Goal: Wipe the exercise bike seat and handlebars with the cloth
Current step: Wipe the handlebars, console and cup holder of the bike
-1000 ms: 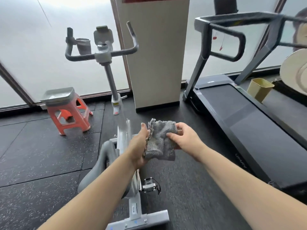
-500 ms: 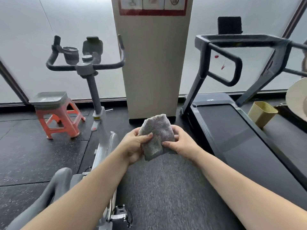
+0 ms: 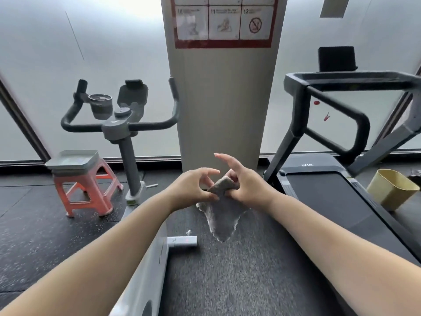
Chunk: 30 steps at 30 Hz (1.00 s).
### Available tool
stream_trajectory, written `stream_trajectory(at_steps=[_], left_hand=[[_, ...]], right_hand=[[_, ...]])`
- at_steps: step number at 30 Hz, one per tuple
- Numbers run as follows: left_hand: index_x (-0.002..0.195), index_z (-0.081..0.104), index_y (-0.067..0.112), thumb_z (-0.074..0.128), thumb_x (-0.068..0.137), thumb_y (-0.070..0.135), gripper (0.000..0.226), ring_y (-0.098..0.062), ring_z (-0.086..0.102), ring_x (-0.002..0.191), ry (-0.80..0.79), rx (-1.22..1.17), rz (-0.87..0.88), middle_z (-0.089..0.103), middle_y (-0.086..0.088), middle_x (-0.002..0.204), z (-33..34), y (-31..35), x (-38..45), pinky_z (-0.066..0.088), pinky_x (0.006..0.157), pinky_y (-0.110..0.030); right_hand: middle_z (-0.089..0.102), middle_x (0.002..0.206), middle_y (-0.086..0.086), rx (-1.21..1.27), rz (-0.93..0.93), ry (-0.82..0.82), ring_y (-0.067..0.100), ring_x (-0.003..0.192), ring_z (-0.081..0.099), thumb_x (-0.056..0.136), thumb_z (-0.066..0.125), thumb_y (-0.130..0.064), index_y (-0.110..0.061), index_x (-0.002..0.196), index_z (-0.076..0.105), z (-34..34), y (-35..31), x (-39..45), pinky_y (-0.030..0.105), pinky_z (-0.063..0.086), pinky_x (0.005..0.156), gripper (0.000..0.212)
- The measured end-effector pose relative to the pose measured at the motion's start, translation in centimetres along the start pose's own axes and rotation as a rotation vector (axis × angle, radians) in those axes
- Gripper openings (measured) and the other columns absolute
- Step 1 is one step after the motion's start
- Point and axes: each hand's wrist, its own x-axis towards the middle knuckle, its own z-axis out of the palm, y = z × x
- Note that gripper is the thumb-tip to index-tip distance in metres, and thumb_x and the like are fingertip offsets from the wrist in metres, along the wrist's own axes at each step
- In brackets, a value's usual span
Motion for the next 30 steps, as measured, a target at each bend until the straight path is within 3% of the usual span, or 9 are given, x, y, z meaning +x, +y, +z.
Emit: stream_trajectory(at_steps=[3, 7, 9, 11, 14, 17, 20, 24, 30], left_hand=[[0.089, 0.074, 0.019, 0.074, 0.076, 0.016, 0.014, -0.008, 0.061, 0.065, 0.023, -0.143, -0.036, 0.070, 0.001, 0.075, -1.2, -0.9, 2.8, 0.052, 0.068, -0.028], [0.082, 0.068, 0.013, 0.068, 0.082, 0.018, 0.005, -0.006, 0.048, 0.049, 0.130, -0.323, -0.147, 0.059, 0.001, 0.064, -2.8, -2.3, 7.2, 0.037, 0.043, -0.020], [0.078, 0.063, 0.016, 0.064, 0.086, 0.022, 0.010, -0.010, 0.045, 0.049, 0.183, -0.347, -0.199, 0.054, 0.002, 0.062, -3.8, -3.5, 9.9, 0.033, 0.042, -0.022], [0.081, 0.059, 0.013, 0.059, 0.089, 0.025, 0.014, -0.015, 0.047, 0.053, 0.218, -0.358, -0.247, 0.053, -0.001, 0.066, -4.7, -4.5, 12.5, 0.037, 0.046, -0.026], [0.098, 0.059, 0.008, 0.057, 0.090, 0.028, 0.021, -0.024, 0.057, 0.070, 0.264, -0.402, -0.253, 0.060, -0.011, 0.082, -5.7, -5.6, 15.7, 0.049, 0.061, -0.043], [0.092, 0.061, 0.013, 0.062, 0.088, 0.028, 0.015, -0.021, 0.061, 0.067, 0.356, -0.492, -0.231, 0.064, -0.008, 0.079, -7.0, -6.1, 18.0, 0.050, 0.063, -0.043], [0.100, 0.067, 0.014, 0.073, 0.078, 0.024, 0.025, -0.034, 0.067, 0.083, 0.378, -0.561, -0.239, 0.071, -0.016, 0.094, -8.4, -7.1, 19.7, 0.052, 0.076, -0.051], [0.093, 0.071, 0.012, 0.073, 0.078, 0.015, 0.016, -0.027, 0.068, 0.084, 0.454, -0.697, -0.332, 0.073, -0.012, 0.092, -11.1, -9.3, 21.9, 0.054, 0.084, -0.046], [0.093, 0.062, 0.009, 0.062, 0.087, 0.011, 0.007, -0.025, 0.069, 0.077, 0.585, -0.843, -0.305, 0.072, -0.013, 0.088, -17.6, -12.9, 25.5, 0.058, 0.068, -0.039]], right_hand=[[0.063, 0.078, 0.001, 0.143, 0.026, 0.108, 0.009, 0.070, 0.058, 0.077, 0.064, -0.003, -0.039, 0.142, 0.029, -0.5, 1.9, 3.4, 0.020, 0.048, 0.075, 0.082], [0.063, 0.075, -0.005, 0.203, 0.100, 0.032, 0.007, 0.065, 0.058, 0.078, 0.075, -0.022, -0.026, 0.115, 0.056, -1.5, 5.1, 9.2, 0.025, 0.050, 0.068, 0.041], [0.061, 0.056, -0.015, 0.213, 0.128, -0.040, 0.000, 0.055, 0.054, 0.081, 0.073, -0.022, -0.022, 0.086, 0.063, -2.1, 6.7, 12.4, 0.027, 0.048, 0.065, 0.012], [0.058, 0.051, -0.015, 0.219, 0.130, -0.036, 0.001, 0.052, 0.050, 0.084, 0.069, -0.023, -0.022, 0.076, 0.062, -2.7, 7.8, 15.6, 0.027, 0.045, 0.063, 0.011], [0.061, 0.068, -0.002, 0.308, 0.112, -0.022, 0.011, 0.062, 0.050, 0.088, 0.064, -0.022, -0.020, 0.079, 0.061, -3.7, 8.6, 20.3, 0.027, 0.042, 0.059, 0.010], [0.063, 0.080, 0.010, 0.420, 0.092, -0.051, 0.019, 0.070, 0.053, 0.088, 0.065, -0.021, -0.018, 0.083, 0.061, -4.0, 8.9, 24.5, 0.030, 0.044, 0.061, 0.007], [0.064, 0.082, 0.011, 0.476, 0.073, -0.093, 0.017, 0.069, 0.056, 0.086, 0.068, -0.020, -0.015, 0.087, 0.063, -3.6, 9.1, 28.2, 0.023, 0.046, 0.059, 0.007], [0.063, 0.080, 0.010, 0.516, 0.073, -0.127, 0.008, 0.059, 0.057, 0.081, 0.072, -0.016, -0.011, 0.090, 0.064, -2.7, 9.1, 32.9, 0.014, 0.046, 0.054, 0.012], [0.062, 0.079, 0.003, 0.517, 0.039, -0.060, 0.011, 0.070, 0.058, 0.084, 0.069, -0.018, -0.012, 0.092, 0.066, -1.4, 9.6, 41.4, 0.019, 0.050, 0.062, 0.010]])
